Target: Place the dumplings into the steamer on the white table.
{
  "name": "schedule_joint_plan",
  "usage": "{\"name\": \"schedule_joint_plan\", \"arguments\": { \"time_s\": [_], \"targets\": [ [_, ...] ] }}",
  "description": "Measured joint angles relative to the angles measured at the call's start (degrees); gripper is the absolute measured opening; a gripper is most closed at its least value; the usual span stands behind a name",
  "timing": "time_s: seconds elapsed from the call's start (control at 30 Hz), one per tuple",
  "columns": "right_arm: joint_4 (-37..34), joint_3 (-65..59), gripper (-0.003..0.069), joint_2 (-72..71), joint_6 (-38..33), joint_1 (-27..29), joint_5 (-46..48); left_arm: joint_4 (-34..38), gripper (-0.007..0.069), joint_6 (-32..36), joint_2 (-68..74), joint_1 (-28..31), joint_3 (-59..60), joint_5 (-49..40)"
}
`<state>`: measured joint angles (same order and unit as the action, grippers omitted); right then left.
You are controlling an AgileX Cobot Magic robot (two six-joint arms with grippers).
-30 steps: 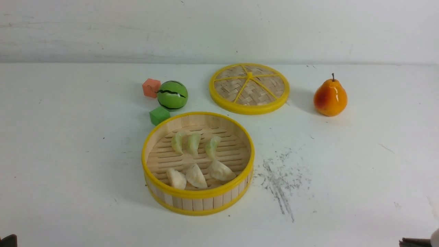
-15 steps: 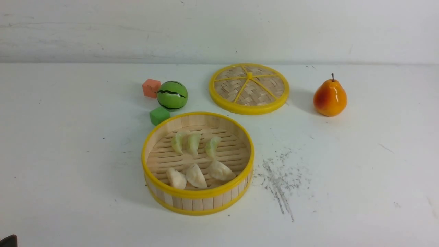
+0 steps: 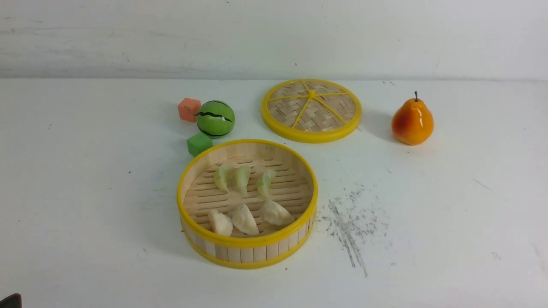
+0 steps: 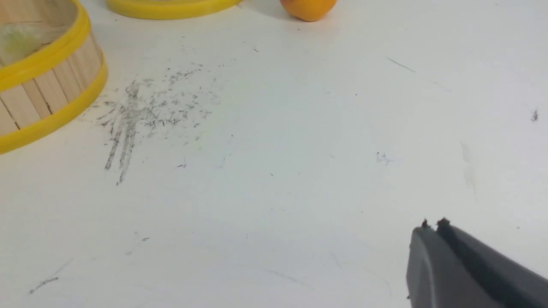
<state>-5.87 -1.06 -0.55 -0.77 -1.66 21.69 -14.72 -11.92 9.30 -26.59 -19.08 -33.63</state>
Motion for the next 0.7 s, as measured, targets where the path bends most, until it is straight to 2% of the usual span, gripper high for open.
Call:
{"name": "schedule_joint_plan", "arguments": {
  "time_s": [0.7],
  "targets": [
    [-0.1,0.0,0.002,0.0,0.0,0.0,0.0,0.0,0.0238,0.0,0.0,0.0,0.0,0.0]
  ]
}}
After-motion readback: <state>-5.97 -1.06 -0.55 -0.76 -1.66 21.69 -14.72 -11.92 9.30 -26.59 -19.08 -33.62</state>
